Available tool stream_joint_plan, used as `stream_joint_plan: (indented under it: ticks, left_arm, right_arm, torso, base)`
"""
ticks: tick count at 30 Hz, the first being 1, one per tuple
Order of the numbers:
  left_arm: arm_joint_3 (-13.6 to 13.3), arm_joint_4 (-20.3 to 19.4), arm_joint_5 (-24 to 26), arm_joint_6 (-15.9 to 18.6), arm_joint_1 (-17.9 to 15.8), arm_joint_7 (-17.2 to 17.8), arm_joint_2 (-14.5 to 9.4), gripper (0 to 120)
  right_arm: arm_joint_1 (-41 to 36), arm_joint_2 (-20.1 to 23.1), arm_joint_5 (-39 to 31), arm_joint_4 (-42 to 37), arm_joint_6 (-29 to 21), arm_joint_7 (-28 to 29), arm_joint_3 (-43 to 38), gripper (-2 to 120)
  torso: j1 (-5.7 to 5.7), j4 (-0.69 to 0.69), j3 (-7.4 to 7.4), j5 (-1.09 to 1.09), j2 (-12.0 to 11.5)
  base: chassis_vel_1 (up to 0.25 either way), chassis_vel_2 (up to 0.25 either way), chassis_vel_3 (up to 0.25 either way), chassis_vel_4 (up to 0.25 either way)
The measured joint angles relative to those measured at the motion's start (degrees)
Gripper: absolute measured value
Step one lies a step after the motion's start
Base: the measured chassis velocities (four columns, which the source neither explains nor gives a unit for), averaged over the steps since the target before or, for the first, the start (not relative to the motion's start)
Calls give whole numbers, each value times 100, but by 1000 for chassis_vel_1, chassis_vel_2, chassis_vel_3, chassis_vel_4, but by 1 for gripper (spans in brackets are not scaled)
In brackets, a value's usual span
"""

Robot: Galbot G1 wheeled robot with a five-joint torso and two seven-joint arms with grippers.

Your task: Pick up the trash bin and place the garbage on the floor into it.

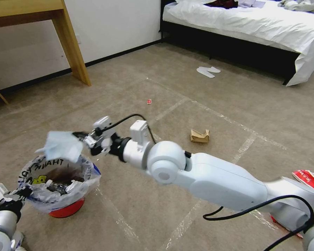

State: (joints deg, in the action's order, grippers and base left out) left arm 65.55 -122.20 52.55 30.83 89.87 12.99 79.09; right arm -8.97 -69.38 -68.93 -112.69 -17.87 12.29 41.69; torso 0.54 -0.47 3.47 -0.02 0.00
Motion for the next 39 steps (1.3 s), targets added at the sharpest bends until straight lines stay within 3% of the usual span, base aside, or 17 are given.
stream_joint_plan:
  ticks: [13, 39]
  left_arm:
    - [51, -73, 10, -8, 27, -9, 0, 5]
    - [28, -194, 21, -24, 105, -51, 15, 5]
  right_arm:
    - [427, -374, -360, 132, -242, 102, 1104, 0]
    - [526, -928, 461, 1618, -22, -121, 1371, 0]
  torso:
    - [0, 0, 0, 0, 0]
    - [0, 0, 0, 1, 0]
  base:
    - [0, 0, 0, 0]
    - [0, 0, 0, 0]
